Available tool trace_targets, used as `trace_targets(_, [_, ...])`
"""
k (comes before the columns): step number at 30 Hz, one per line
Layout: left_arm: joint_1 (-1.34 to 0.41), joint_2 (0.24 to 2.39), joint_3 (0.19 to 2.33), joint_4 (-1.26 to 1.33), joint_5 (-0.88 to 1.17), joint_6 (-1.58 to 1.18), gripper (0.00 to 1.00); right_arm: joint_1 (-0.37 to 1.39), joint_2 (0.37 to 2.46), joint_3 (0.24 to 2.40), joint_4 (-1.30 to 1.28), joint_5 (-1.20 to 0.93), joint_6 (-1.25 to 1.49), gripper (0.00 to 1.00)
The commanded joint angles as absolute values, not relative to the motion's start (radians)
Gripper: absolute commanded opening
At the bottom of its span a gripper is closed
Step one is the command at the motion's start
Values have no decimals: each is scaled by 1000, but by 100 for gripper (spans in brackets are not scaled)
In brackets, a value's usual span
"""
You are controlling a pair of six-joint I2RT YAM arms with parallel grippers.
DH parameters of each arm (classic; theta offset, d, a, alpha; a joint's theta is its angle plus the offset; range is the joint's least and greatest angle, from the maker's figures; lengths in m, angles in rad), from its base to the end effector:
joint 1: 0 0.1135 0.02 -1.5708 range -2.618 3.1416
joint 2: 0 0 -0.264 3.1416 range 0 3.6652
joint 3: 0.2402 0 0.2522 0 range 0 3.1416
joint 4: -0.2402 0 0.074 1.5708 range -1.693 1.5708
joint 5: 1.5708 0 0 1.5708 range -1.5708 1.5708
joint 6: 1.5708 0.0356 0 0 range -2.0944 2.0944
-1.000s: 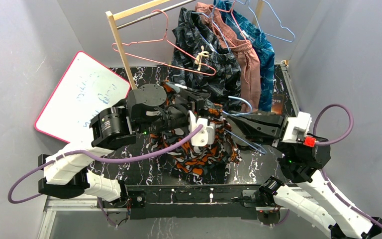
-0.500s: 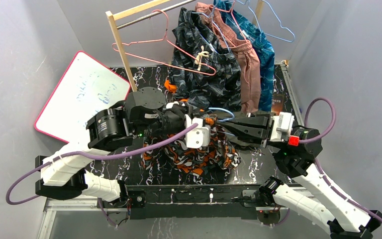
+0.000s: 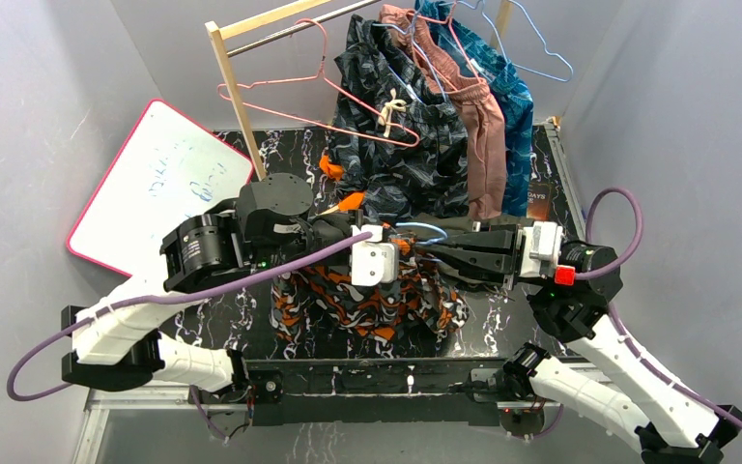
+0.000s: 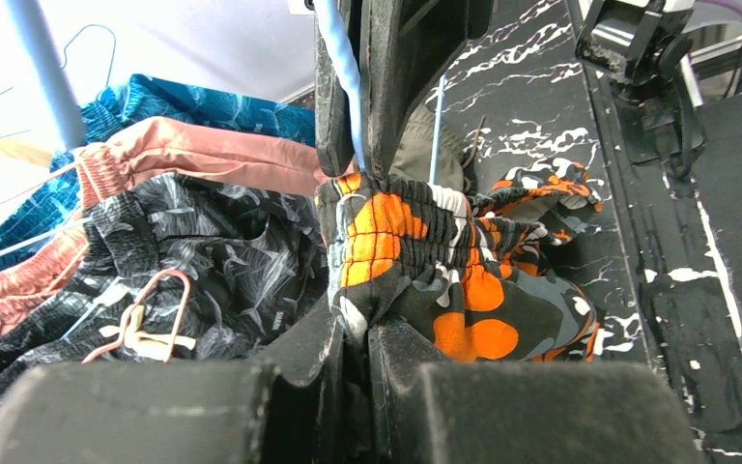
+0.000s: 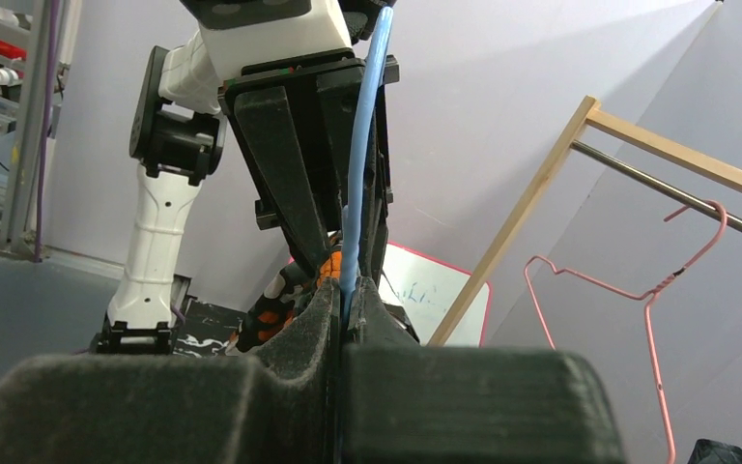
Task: Place the shorts on the hanger
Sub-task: Hang the shorts on the hanger.
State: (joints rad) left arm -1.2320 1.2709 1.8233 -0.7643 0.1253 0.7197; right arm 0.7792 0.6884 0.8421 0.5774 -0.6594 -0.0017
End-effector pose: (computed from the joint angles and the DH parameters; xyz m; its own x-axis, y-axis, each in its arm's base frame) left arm 0.0709 -0.2146 0.5223 0.5910 0.2906 -0.7525 0.7803 0.0306 0.6247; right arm 0.0736 0.1034 0.4462 0.4765 0.4688 -0.7437 -0.8791 0.2426 -0.4103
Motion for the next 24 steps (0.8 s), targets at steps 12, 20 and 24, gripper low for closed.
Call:
trace_targets(12, [-1245, 1267, 1770, -755, 296, 611, 0, 776, 716, 895, 762, -574, 14, 0])
trace_targets(20, [-1245, 1201, 1727, -631, 203, 592, 0, 775, 666, 894, 626, -534, -2, 37])
trace_targets(24, [-1246, 1150, 1668, -530, 171, 585, 0, 775, 647, 886, 589, -509, 0, 44])
